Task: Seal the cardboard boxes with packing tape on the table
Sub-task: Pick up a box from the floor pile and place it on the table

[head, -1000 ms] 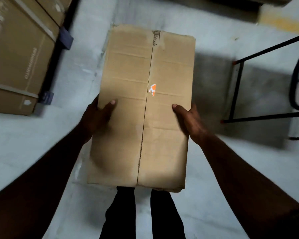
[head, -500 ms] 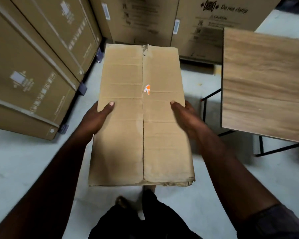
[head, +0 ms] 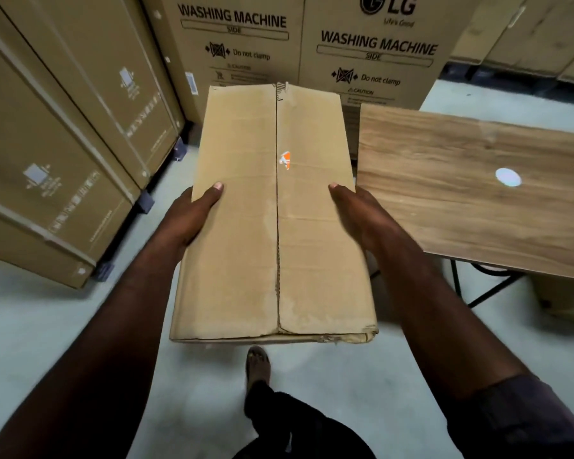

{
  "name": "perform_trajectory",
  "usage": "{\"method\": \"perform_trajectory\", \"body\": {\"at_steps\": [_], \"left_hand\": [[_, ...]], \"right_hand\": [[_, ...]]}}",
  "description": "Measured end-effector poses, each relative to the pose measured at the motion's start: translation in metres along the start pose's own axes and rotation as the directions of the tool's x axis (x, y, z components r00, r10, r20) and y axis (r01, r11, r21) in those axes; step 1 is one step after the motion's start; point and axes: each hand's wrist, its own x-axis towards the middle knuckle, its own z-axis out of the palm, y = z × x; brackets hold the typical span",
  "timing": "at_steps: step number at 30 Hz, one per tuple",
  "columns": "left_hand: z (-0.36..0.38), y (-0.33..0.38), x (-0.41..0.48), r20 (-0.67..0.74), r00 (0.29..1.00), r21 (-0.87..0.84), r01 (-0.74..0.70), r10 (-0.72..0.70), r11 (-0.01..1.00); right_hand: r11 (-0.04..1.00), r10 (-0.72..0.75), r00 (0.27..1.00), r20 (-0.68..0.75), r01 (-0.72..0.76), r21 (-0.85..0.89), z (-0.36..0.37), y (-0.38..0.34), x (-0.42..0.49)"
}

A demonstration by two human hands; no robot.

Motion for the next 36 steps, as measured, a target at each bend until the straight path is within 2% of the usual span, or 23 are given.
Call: {"method": "perform_trajectory", "body": {"at_steps": [6,12,17,28,36], "left_hand": [[0.053,0.015,-0.049,0.086,0.996,-0.085,0.028,-0.021,0.996],[0.114,0.054,-0.081,0.146,0.989,-0.081,0.001,0.011,0.997],[0.201,0.091,-0.083,0.203,0.979,-0.053,-0.021,0.031,0.998],[0.453,0.176,-0.053,0.313,0.948,-0.050,-0.041,0.055,0.998],[0.561,0.213,-0.018,0.353,0.933,-0.029,-0.068,0.074,0.997]], "right_hand": [[0.999,-0.018,1.000,0.000,0.018,0.042,-0.067,-0.016,-0.039],[0.997,0.013,0.999,-0.034,-0.010,0.078,-0.143,-0.023,-0.053],[0.999,0.002,0.995,-0.099,0.003,0.047,-0.233,-0.029,-0.047],[0.996,0.042,0.980,-0.194,-0.025,0.087,-0.483,-0.054,0.012],[0.993,0.104,0.962,-0.253,-0.087,0.076,-0.583,-0.063,0.066]]}}
